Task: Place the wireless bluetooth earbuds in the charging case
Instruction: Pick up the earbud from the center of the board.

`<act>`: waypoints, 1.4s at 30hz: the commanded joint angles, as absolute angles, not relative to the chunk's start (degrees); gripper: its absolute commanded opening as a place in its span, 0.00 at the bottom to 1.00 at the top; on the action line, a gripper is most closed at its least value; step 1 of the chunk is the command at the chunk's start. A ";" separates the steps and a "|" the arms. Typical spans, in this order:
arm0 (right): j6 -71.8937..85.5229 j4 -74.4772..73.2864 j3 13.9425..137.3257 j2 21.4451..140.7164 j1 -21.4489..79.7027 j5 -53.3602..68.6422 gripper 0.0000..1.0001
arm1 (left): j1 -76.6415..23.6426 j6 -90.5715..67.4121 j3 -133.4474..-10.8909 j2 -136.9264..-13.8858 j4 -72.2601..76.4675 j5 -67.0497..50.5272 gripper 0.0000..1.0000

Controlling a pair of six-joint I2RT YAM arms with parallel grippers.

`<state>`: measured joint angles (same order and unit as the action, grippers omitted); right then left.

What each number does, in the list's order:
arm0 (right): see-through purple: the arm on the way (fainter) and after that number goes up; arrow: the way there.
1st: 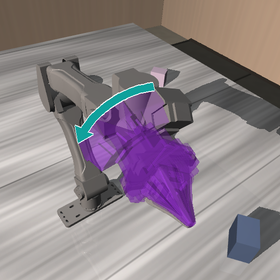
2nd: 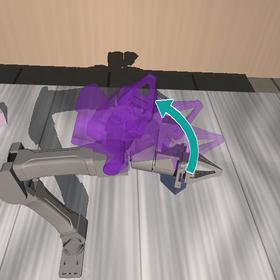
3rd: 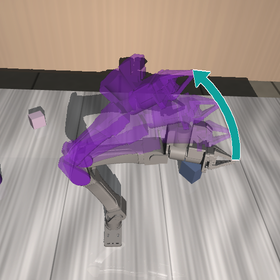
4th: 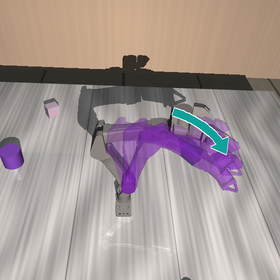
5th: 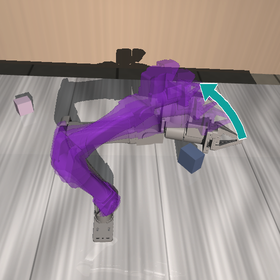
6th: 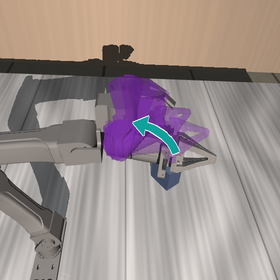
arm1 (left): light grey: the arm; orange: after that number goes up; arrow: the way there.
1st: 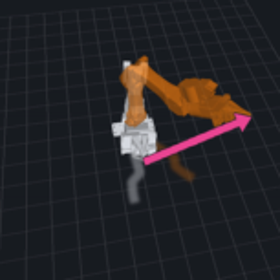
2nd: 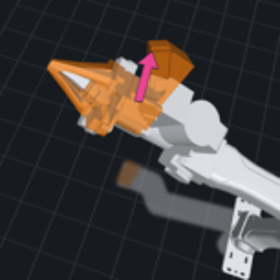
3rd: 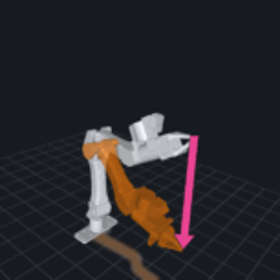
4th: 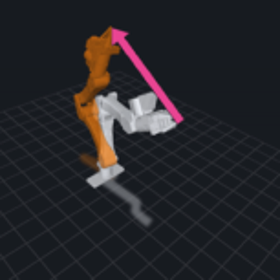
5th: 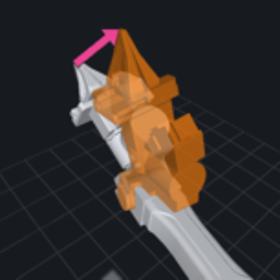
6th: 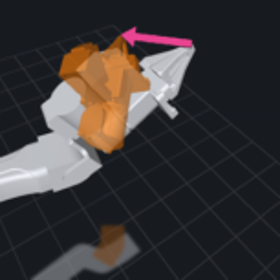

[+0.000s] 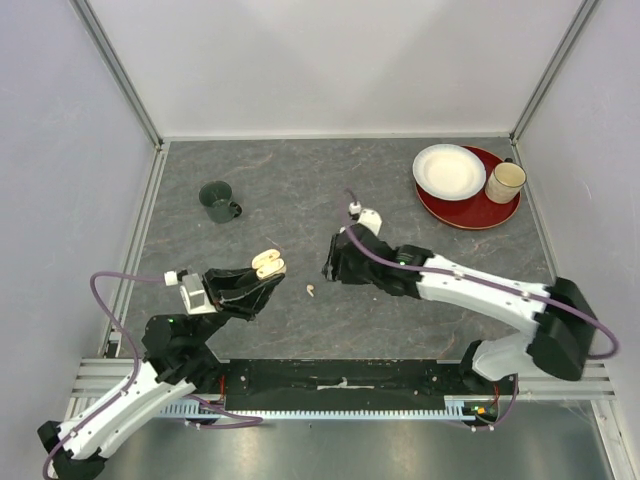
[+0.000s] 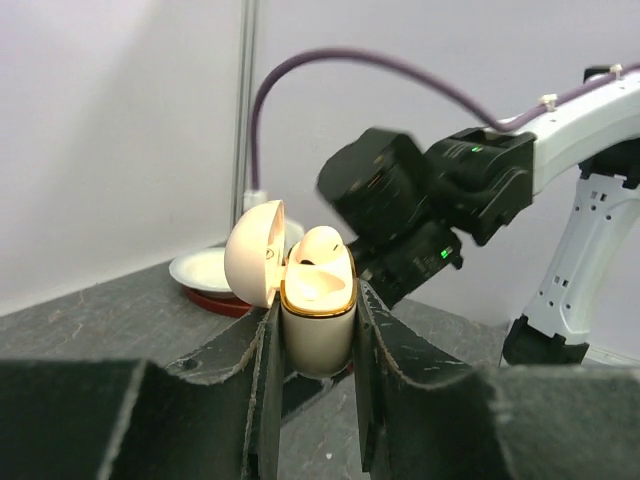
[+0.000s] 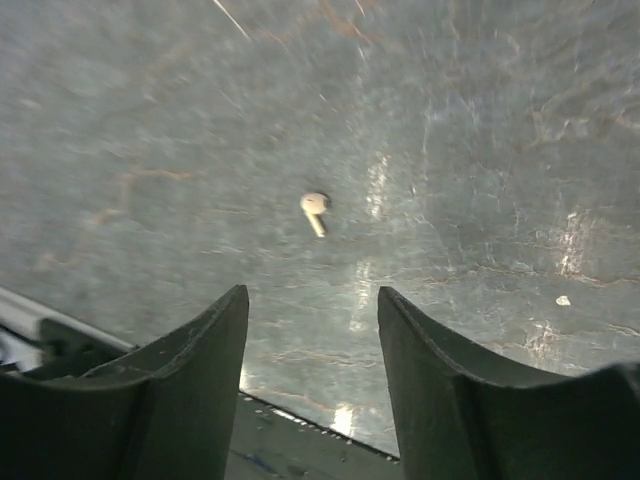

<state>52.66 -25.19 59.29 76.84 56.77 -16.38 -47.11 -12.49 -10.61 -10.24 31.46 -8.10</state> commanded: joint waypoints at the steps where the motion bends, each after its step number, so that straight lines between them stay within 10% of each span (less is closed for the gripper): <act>1: 51.59 -24.08 60.90 84.78 57.04 -13.27 0.60 | -47.37 -9.49 -11.60 -5.11 22.77 -6.07 0.02; 42: 46.41 -26.63 78.05 113.47 60.38 -18.11 0.48 | -47.29 -5.71 -15.29 1.67 11.69 -6.59 0.02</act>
<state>47.27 -25.65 76.07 112.77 60.16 -15.66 -47.11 -7.51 -13.52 -0.51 11.55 -6.31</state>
